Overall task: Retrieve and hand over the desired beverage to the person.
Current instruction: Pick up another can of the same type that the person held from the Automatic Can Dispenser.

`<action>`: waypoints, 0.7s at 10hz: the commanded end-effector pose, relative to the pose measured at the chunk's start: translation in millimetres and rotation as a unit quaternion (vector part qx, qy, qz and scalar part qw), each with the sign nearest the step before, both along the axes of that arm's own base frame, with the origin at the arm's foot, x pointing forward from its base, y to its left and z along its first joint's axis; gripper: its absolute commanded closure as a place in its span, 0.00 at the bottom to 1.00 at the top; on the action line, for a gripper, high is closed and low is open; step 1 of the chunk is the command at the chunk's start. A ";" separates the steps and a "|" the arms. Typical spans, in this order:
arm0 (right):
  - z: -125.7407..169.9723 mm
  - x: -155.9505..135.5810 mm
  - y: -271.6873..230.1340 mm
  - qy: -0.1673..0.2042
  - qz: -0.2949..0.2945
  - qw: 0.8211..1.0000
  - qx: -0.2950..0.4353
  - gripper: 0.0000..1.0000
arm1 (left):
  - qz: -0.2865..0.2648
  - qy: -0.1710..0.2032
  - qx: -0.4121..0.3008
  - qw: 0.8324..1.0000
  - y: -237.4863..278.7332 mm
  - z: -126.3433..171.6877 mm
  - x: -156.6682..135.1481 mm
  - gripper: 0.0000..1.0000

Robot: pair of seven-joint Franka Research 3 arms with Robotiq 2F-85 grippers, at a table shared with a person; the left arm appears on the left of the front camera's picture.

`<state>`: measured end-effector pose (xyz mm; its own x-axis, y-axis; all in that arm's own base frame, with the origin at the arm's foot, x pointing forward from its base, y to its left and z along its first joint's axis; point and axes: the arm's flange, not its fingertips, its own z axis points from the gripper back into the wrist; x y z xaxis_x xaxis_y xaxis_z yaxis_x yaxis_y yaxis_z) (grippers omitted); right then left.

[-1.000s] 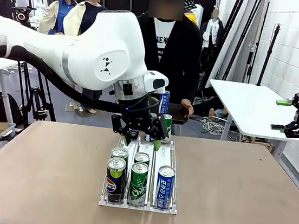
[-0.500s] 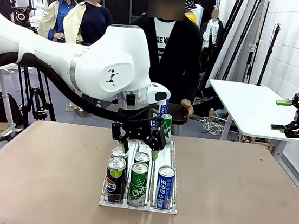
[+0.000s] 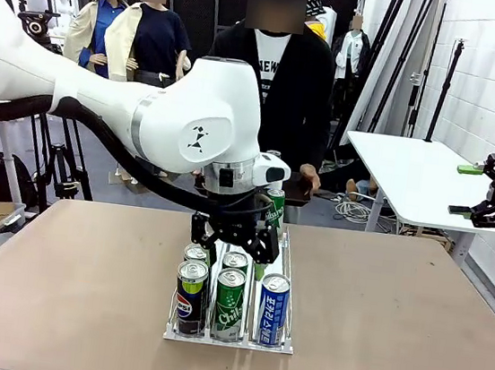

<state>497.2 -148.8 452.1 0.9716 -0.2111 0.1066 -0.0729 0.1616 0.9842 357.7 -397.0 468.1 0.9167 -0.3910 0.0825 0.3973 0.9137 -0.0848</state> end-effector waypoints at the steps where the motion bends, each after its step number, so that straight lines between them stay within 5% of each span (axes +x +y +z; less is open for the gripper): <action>1: 0.0 -1.2 0.8 -0.005 0.004 1.000 0.002 0.00 | 0.009 0.011 0.024 1.000 -10.6 0.2 -0.7 0.00; 7: 0.0 -1.2 0.8 -0.005 0.004 1.000 0.002 0.00 | 0.009 0.023 0.032 0.999 -18.1 -14.7 3.7 0.00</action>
